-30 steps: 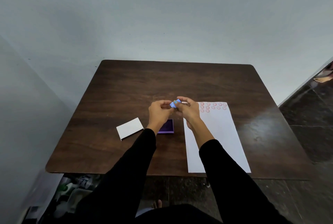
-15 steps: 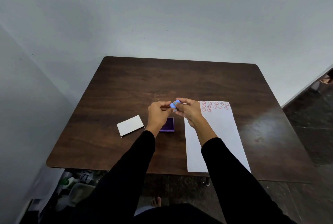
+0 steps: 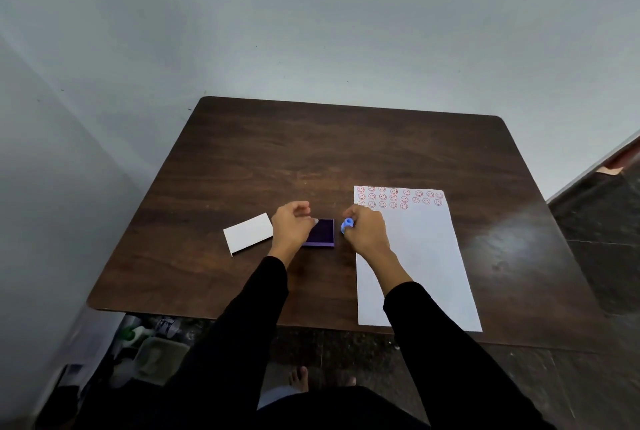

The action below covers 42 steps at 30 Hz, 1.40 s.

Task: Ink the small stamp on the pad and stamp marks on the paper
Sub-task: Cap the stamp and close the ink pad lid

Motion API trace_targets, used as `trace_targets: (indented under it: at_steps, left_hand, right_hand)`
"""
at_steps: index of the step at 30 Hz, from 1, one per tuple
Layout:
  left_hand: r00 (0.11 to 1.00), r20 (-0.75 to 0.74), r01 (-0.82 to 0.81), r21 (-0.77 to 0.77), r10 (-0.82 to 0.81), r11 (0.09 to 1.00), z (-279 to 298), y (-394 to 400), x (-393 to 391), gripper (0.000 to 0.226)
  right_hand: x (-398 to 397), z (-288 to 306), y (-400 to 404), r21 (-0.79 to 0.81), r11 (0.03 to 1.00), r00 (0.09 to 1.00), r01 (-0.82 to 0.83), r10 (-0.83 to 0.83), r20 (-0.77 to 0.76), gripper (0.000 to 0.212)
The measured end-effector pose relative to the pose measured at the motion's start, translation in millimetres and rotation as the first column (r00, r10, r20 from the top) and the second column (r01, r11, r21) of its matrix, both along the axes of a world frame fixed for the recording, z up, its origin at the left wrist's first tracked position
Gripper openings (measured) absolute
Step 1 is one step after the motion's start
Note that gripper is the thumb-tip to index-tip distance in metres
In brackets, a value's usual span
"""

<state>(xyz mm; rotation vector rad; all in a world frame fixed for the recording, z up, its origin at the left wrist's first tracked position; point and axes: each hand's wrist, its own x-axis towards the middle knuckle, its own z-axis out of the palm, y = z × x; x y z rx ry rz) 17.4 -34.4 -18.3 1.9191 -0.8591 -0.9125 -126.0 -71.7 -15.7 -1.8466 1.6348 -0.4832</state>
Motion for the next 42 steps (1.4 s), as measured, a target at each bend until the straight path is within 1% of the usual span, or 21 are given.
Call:
trace_targets:
  at_steps: [5, 8, 9, 11, 14, 17, 19, 22, 25, 29, 31, 33, 35, 37, 39, 42]
  left_hand:
    - [0.997, -0.037, -0.062, -0.045, 0.060, 0.997, 3.8, 3.1, 7.0, 0.040]
    - [0.993, -0.026, -0.119, -0.100, 0.117, 0.988, 8.6, 8.1, 16.6, 0.033]
    - [0.989, -0.005, -0.149, -0.123, 0.150, 0.981, 9.4, 11.7, 21.7, 0.031]
    - [0.969, 0.038, -0.233, -0.173, 0.242, 0.957, 10.2, 21.6, 33.2, 0.027]
    - [0.908, 0.102, -0.377, -0.224, 0.407, 0.899, 9.4, 38.8, 48.0, 0.029]
    - [0.871, 0.105, -0.456, -0.189, 0.480, 0.870, 4.1, 57.6, 55.1, 0.042]
    - [0.857, 0.114, -0.486, -0.152, 0.503, 0.861, -1.8, 69.3, 56.1, 0.050]
    - [0.831, 0.156, -0.524, -0.103, 0.533, 0.846, -10.6, 82.3, 54.2, 0.054]
    - [0.831, 0.128, -0.538, -0.060, 0.541, 0.841, -15.1, 86.2, 49.9, 0.058]
    - [0.814, 0.113, -0.570, -0.037, 0.570, 0.821, -13.4, 83.9, 46.1, 0.059]
    - [0.791, 0.100, -0.601, -0.058, 0.604, 0.797, -8.9, 80.0, 43.3, 0.059]
    - [0.790, 0.089, -0.599, -0.096, 0.607, 0.795, -4.0, 74.5, 38.0, 0.058]
    - [0.811, 0.066, -0.571, -0.125, 0.581, 0.811, 1.3, 67.2, 29.8, 0.057]
    - [0.843, 0.045, -0.527, -0.137, 0.537, 0.839, 5.0, 59.5, 20.4, 0.055]
    - [0.881, 0.055, -0.461, -0.132, 0.471, 0.878, 5.5, 53.2, 12.5, 0.052]
    - [0.924, 0.065, -0.368, -0.108, 0.376, 0.923, 0.5, 46.7, 2.5, 0.051]
  right_hand:
    - [3.1, -2.8, -0.7, 0.027, 1.000, 0.997, -0.012, 0.014, -0.079, 0.025]
    - [7.7, 4.1, -0.5, 0.009, 0.999, 0.990, -0.042, 0.043, -0.138, 0.040]
    - [11.9, 7.4, -0.2, -0.021, 0.998, 0.987, -0.056, 0.052, -0.152, 0.047]
    - [25.5, 14.1, 1.3, -0.074, 0.994, 0.990, -0.080, 0.071, -0.124, 0.055]
    - [53.5, 19.5, 9.1, -0.076, 0.977, 0.978, -0.197, 0.191, -0.081, 0.055]
    - [79.1, 13.9, 23.3, 0.004, 0.926, 0.918, -0.377, 0.374, -0.133, 0.058]
    - [91.3, 5.3, 34.1, 0.052, 0.885, 0.866, -0.463, 0.464, -0.187, 0.063]
    - [104.9, -6.6, 47.8, 0.086, 0.847, 0.815, -0.525, 0.529, -0.237, 0.070]
    - [112.7, -11.6, 55.6, 0.100, 0.835, 0.797, -0.541, 0.547, -0.256, 0.075]
    - [115.3, -10.1, 58.8, 0.121, 0.857, 0.837, -0.502, 0.516, -0.183, 0.075]
    - [113.0, -7.0, 60.3, 0.115, 0.888, 0.882, -0.445, 0.457, -0.119, 0.073]
    - [107.8, -4.5, 60.8, 0.064, 0.930, 0.931, -0.361, 0.364, -0.041, 0.067]
    - [99.0, -3.3, 59.5, 0.011, 0.969, 0.969, -0.246, 0.246, 0.030, 0.059]
    - [87.5, -2.2, 56.5, 0.006, 0.990, 0.988, -0.138, 0.137, 0.074, 0.054]
    - [76.1, -2.6, 53.7, -0.002, 0.998, 0.995, -0.058, 0.058, 0.079, 0.051]
    - [60.3, -2.9, 53.5, -0.026, 0.999, 0.998, 0.019, -0.017, 0.068, 0.049]
